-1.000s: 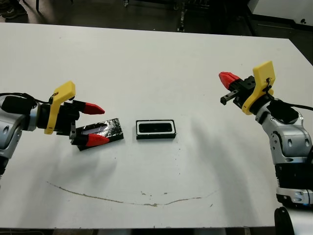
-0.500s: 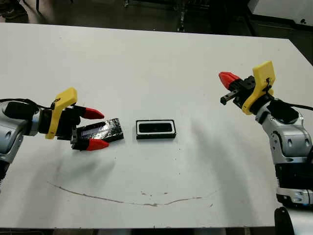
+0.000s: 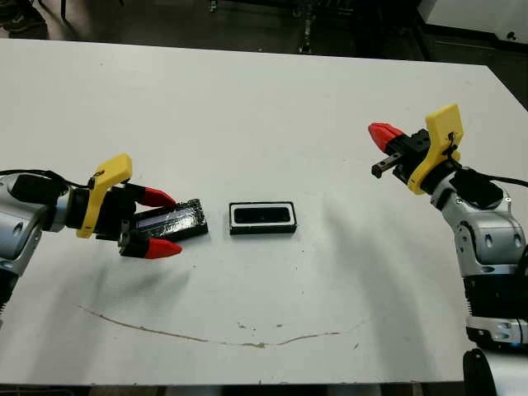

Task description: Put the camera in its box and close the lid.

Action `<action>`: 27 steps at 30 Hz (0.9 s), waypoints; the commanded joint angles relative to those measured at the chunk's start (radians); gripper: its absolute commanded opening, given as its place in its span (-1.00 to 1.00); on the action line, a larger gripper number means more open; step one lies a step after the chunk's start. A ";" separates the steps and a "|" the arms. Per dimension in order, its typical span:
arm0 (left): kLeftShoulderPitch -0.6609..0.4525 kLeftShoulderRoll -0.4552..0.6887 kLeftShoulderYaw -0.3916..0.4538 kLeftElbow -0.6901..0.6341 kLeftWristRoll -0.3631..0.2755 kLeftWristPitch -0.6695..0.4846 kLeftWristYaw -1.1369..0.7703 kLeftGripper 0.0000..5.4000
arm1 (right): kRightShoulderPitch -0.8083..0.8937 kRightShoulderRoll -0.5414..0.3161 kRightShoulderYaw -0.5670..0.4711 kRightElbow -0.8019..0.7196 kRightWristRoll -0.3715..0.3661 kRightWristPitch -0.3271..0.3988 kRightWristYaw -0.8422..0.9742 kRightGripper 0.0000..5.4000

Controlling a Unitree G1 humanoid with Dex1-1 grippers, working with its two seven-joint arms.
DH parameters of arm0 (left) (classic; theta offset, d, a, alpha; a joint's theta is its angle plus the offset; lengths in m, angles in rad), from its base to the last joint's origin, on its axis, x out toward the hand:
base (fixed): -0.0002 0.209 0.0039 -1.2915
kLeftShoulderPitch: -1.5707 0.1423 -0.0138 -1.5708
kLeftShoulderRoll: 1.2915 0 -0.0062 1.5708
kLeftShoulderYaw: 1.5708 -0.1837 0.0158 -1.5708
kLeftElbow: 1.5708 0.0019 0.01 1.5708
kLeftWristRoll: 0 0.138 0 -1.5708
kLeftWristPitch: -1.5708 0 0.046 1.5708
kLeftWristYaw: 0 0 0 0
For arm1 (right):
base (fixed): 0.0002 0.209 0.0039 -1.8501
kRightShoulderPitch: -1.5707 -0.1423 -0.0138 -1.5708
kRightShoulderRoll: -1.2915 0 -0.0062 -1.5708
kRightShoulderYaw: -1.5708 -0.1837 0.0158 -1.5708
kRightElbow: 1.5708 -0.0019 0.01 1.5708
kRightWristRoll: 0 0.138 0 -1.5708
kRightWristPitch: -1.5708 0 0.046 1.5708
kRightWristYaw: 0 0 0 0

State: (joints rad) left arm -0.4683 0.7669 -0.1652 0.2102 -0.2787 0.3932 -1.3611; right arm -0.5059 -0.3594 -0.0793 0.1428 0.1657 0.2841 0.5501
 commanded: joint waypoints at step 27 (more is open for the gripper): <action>0.036 0.025 0.027 -0.150 -0.020 0.037 0.019 1.00 | 0.008 -0.028 0.005 0.029 -0.003 -0.002 0.011 -1.00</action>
State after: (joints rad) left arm -0.4464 0.7741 -0.1525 0.0761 -0.2930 0.4163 -1.3508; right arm -0.5059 -0.3644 -0.0750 0.1569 0.1646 0.2797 0.5566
